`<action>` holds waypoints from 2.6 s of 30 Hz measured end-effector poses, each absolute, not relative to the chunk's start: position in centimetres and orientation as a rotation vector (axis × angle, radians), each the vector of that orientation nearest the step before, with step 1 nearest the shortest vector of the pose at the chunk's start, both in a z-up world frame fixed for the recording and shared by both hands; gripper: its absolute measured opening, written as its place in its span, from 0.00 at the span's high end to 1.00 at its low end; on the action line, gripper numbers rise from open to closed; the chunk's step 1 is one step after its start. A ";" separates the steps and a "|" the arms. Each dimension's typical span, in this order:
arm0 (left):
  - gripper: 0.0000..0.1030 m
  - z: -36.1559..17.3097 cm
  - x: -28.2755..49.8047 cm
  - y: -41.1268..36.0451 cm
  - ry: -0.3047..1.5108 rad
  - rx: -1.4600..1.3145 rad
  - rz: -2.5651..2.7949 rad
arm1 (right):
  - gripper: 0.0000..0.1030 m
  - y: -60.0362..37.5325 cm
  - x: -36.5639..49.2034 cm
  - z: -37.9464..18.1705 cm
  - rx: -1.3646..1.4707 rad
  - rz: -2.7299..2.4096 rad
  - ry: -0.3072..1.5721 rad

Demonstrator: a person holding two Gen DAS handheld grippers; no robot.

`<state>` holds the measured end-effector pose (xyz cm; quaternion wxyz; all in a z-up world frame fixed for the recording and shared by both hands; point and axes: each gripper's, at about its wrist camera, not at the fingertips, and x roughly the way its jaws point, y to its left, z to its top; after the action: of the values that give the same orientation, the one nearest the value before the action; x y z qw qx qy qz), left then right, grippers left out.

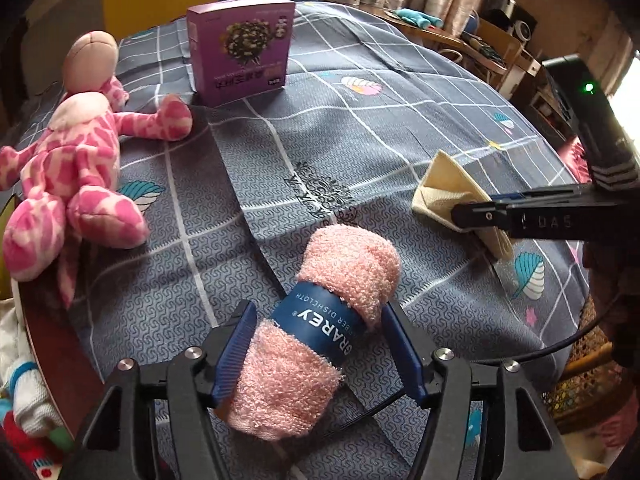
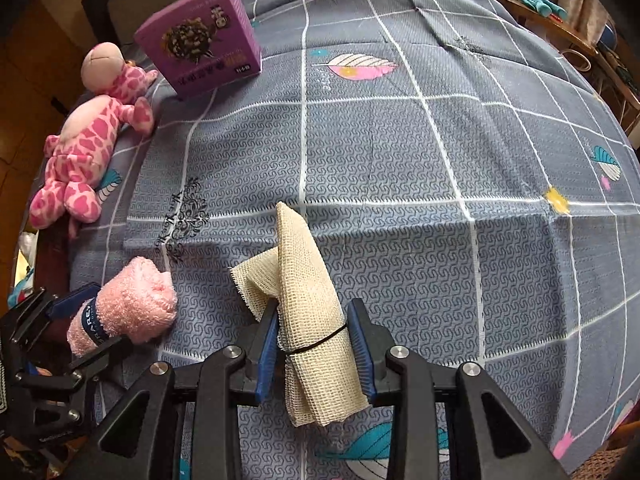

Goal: Organize soft objects
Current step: 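Grasp the pink GRAREY towel roll with the left gripper while the right gripper grasps the beige mesh cloth, then carry the pink towel roll into the gold tray and open the left gripper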

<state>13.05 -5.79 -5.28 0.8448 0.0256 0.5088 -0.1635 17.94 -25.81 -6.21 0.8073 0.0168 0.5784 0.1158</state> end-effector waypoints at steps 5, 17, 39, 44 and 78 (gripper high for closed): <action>0.36 -5.9 13.4 -6.3 1.079 0.115 -0.373 | 0.63 -26.5 18.2 -6.5 0.091 0.265 1.249; 0.25 -6.7 13.8 -6.1 1.080 0.132 -0.326 | 0.47 -26.3 18.0 -5.7 0.130 0.322 1.233; 0.53 -4.5 11.4 -4.9 0.985 0.046 -0.198 | 0.70 -23.9 17.7 -7.6 -0.144 0.250 1.226; 0.53 -2.0 9.9 -3.6 0.911 0.019 -0.129 | 0.70 -24.1 17.6 -7.6 -0.164 0.247 1.217; 0.53 2.1 4.9 15.3 0.778 -0.358 0.253 | 0.70 -21.0 14.7 -7.9 -0.256 0.230 1.168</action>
<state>4.89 15.27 2.13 0.9020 -0.1733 0.3761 0.1222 14.68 -20.97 -7.85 0.8202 -0.1202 0.5487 0.1081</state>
